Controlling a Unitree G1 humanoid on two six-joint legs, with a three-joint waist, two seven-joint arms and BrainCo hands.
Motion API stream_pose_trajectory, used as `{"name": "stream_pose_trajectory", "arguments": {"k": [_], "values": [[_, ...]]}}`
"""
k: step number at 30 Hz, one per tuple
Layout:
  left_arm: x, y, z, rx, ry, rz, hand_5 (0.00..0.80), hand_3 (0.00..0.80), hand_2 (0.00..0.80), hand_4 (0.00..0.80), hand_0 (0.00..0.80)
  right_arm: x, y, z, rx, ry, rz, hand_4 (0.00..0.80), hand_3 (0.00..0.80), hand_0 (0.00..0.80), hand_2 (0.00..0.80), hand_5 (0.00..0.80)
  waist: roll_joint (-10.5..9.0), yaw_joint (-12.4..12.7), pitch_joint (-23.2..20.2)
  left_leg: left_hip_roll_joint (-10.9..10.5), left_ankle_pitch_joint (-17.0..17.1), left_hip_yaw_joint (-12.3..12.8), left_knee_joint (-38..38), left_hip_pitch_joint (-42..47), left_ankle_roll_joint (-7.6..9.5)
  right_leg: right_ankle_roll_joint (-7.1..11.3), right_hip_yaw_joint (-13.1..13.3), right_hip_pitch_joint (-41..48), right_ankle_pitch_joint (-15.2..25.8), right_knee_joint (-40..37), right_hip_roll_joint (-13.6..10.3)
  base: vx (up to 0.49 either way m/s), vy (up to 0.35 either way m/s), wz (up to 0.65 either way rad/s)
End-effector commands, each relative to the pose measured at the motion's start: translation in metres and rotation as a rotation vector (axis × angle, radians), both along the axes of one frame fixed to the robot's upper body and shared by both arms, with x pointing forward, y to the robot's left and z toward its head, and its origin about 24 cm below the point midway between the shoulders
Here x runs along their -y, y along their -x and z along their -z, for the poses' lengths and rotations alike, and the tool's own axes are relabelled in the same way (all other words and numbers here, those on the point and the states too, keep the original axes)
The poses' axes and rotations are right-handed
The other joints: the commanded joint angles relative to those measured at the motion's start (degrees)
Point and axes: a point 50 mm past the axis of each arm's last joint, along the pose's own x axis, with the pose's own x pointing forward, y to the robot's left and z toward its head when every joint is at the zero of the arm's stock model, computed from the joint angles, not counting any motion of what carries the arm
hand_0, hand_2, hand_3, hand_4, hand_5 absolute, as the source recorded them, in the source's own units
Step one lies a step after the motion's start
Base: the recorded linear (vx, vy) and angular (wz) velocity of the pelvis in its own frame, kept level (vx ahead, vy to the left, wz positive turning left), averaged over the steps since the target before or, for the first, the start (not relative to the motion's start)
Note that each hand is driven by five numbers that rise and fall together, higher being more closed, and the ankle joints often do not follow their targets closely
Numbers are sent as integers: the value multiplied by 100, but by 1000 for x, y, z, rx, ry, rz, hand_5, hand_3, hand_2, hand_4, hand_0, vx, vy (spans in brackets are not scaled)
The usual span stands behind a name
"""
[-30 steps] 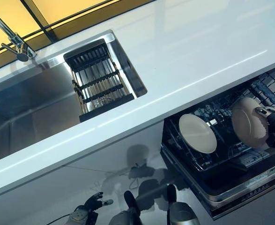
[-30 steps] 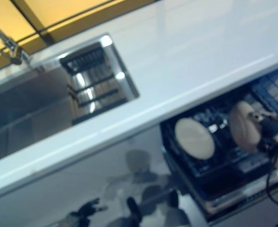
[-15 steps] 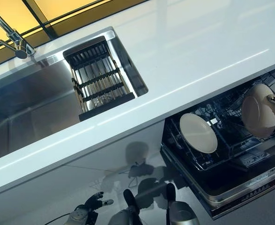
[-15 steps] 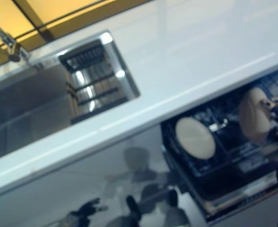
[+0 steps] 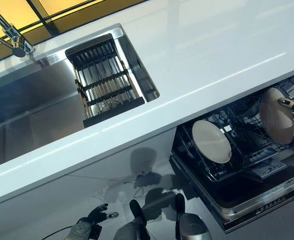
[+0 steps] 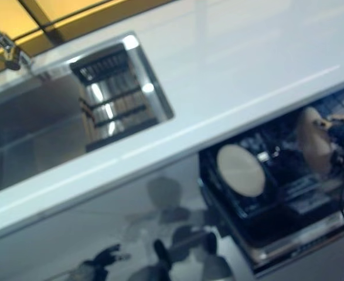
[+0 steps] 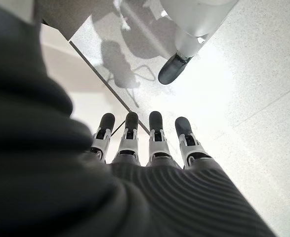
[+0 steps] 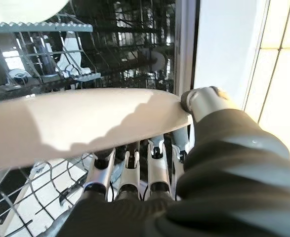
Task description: Take plates into dishwasher
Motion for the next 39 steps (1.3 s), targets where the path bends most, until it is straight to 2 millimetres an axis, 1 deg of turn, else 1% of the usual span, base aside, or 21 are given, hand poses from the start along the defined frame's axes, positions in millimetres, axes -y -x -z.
{"name": "stream_pose_trajectory", "arguments": {"k": [1, 9, 14, 22, 32, 39], "values": [[-24, -18, -15, 42, -83, 55, 0, 0, 0, 0, 0, -5, -8, -32, 63, 89, -22, 800, 800, 800, 800, 800, -618, 209, 15, -249, -813, 260, -21, 329, 33, -218, 52, -291, -798, 466, 107, 0, 0, 0], [-24, -24, -18, 57, -85, 68, 0, 0, 0, 0, 0, -14, -19, -28, 13, 116, -57, 800, 800, 800, 800, 800, -577, 267, 104, -254, -789, 224, -21, 260, 29, -225, 29, -371, -807, 504, 93, -5, -4, 2], [-21, -28, -19, 73, -76, 79, 0, 0, 0, 0, 0, -18, -24, -20, -11, 118, -67, 800, 800, 800, 800, 800, -505, 319, 166, -263, -772, 195, -21, 210, 27, -235, 6, -425, -811, 529, 77, -6, -3, 3], [-17, -33, -21, 88, -67, 84, 0, 0, 0, 0, 0, -21, -31, -17, -40, 154, -68, 800, 800, 800, 800, 800, -362, 374, 270, -284, -739, 153, -21, 144, 16, -253, -31, -517, -831, 596, 34, 1, 1, 4], [-14, -39, -24, 110, -48, 83, 0, 0, 0, 0, 0, -25, -35, -13, -49, 159, -66, 800, 800, 800, 800, 800, -235, 403, 389, -299, -707, 125, -21, 62, 2, -275, -77, -648, -892, 721, 2, 1, 0, 1], [-11, -40, -24, 118, -39, 83, 0, 0, 0, 0, 0, -23, -36, -4, -70, 172, -26, 800, 800, 800, 800, 800, -174, 419, 446, -312, -701, 120, -21, 40, 1, -274, -102, -676, -893, 727, -21, 0, 0, 0]]}}
